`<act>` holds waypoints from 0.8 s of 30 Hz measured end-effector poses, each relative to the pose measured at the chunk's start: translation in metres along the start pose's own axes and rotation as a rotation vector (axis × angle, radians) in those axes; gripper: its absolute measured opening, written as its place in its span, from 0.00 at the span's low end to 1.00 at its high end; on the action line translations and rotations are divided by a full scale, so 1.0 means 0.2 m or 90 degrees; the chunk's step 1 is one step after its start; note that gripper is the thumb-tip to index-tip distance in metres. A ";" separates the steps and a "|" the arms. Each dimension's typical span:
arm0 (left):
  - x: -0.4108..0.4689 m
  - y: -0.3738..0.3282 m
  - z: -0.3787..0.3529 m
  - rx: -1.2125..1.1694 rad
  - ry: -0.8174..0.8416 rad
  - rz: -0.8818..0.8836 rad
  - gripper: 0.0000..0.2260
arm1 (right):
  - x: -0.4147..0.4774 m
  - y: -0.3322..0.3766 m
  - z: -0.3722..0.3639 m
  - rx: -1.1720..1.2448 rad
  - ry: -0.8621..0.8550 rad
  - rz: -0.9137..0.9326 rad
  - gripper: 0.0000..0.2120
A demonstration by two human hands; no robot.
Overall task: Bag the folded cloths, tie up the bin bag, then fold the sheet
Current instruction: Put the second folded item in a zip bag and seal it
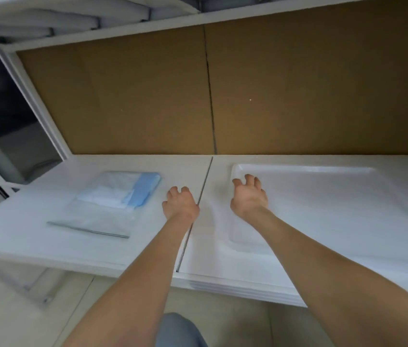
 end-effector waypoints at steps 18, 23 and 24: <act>0.34 0.56 -0.01 0.056 -0.039 0.165 0.15 | 0.19 0.35 -0.29 0.144 0.069 0.054 0.26; 0.34 0.33 -0.08 -0.154 0.045 0.117 0.13 | 0.23 0.28 -0.24 0.250 0.044 0.040 0.23; 0.31 0.25 -0.09 -0.187 0.057 0.082 0.12 | 0.24 0.26 -0.23 0.291 0.043 0.022 0.22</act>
Point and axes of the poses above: each hand's wrist, its own x-axis towards the middle knuckle, its own z-axis out of the back of the hand, y = z × x, the point moved 7 cm from there along x, towards the middle knuckle, and after that the axes turned 7 degrees about z, right-handed, at the moved point
